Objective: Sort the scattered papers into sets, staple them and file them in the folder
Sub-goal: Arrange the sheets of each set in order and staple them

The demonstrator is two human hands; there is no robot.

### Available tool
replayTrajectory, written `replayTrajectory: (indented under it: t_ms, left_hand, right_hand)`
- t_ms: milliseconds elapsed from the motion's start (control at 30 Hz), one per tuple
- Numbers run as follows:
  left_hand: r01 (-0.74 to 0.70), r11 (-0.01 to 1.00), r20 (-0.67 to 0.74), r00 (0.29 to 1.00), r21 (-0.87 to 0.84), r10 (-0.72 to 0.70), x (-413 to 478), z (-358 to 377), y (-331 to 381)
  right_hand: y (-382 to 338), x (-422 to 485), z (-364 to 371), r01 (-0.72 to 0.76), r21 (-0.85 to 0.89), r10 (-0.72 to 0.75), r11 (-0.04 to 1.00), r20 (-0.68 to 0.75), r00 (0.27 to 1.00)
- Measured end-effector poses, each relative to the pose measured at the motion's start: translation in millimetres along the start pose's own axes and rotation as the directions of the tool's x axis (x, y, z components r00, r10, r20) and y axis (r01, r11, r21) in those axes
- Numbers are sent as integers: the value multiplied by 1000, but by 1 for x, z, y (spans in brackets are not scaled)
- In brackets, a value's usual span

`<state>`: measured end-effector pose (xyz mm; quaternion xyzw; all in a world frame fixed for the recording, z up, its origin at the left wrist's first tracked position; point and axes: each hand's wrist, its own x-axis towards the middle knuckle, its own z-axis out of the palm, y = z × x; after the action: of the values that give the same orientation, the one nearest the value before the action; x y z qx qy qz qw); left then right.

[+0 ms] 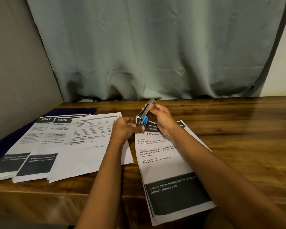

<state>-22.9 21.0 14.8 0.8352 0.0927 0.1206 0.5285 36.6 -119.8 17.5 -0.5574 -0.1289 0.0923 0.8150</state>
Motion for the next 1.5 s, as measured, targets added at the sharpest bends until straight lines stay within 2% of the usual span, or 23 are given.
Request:
replayTrajectory:
  t_ms: [100, 167, 267, 333, 433, 500, 567, 833, 900, 967, 1033, 1133, 1200, 1267, 1367, 1500]
  left_hand:
    - [21, 998, -16, 1000, -66, -22, 2, 0, -5]
    - [23, 992, -22, 999, -124, -26, 2, 2, -8]
    - [32, 984, -40, 998, -175, -39, 5, 5, -11]
    - [36, 981, -50, 998, -193, -47, 5, 7, -12]
    - [66, 966, -50, 995, -250, -81, 6, 9, -12]
    - [73, 960, -71, 993, -270, -95, 7, 11, -13]
    - [66, 961, -95, 991, -269, -94, 10, 11, -14]
    - [71, 912, -141, 980, -404, -139, 10, 17, -12]
    - [73, 909, -155, 977, -411, -149, 10, 17, -12]
    - [74, 904, -170, 973, -421, -158, 9, 16, -10]
    - [78, 893, -174, 970, -443, -171, 9, 14, -8]
    - [68, 837, -163, 969, -542, -185, 7, 12, -4]
    - [37, 815, -193, 964, -579, -181, 6, 10, -2]
    - [31, 790, -209, 957, -613, -200, 3, 7, 0]
    - [31, 769, -236, 943, -639, -234, 3, 0, 3]
    - [-31, 816, -307, 934, -577, -182, 11, -18, 12]
  right_hand:
    - [-16, -1, 2, 118, 112, -112, 987, -64, 992]
    - [-29, -1, -2, 239, 41, -229, 970, -166, 959]
    - [-44, 0, -23, 320, -400, -442, 859, -263, 858]
    - [-53, 4, -46, 231, -667, -500, 708, -242, 832]
    - [-62, 4, -85, -28, -883, -406, 468, -244, 881]
    - [-63, -2, -108, -155, -935, -334, 319, -264, 905]
    - [-61, -10, -124, -213, -958, -297, 193, -263, 918]
    - [-51, -28, -146, -262, -953, -186, 149, -288, 940]
    - [-50, -29, -144, -266, -957, -195, 112, -284, 939]
    - [-50, -31, -139, -253, -965, -279, 74, -264, 923]
    - [-51, -37, -130, -156, -974, -345, 167, -206, 916]
    - [-52, -53, -110, -35, -914, -265, 404, -154, 952]
    - [-50, -62, -106, -108, -827, -58, 551, -167, 984]
    - [-48, -70, -106, -227, -715, 178, 661, -144, 973]
    - [-53, -83, -106, -269, -645, 316, 716, -44, 948]
    - [-56, -93, -93, -255, -556, 297, 791, -16, 955]
